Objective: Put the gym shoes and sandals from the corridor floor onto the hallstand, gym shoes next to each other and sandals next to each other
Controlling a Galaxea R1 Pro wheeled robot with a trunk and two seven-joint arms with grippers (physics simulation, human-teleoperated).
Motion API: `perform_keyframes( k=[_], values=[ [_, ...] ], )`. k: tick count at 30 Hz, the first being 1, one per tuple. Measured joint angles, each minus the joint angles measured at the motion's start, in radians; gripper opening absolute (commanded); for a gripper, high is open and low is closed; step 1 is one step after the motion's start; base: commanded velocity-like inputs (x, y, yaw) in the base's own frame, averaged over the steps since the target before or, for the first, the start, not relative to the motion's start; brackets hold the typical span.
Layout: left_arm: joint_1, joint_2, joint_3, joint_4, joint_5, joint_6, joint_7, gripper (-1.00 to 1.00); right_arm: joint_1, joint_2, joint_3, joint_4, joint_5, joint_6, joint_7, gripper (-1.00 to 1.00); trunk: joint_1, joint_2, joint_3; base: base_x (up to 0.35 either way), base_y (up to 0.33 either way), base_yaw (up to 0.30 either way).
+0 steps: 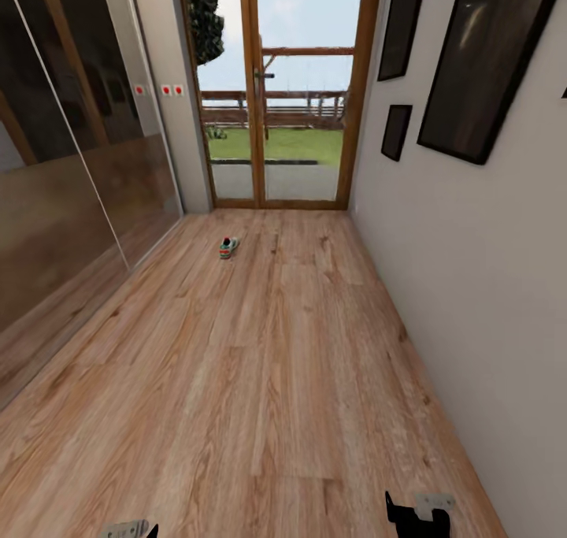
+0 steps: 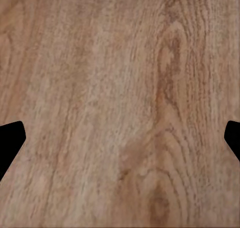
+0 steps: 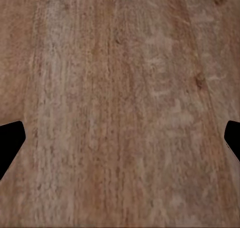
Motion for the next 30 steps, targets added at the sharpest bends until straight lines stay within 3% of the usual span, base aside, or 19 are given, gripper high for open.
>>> perform_keyframes(
  k=[30],
  values=[
    [0.0,0.0,0.0,0.0,0.0,0.0,0.0,1.0,0.0,-0.003,0.0,0.0,0.0,-0.001,0.0,1.0,0.0,0.0,0.0,0.339,0.0,0.0]
  ],
)
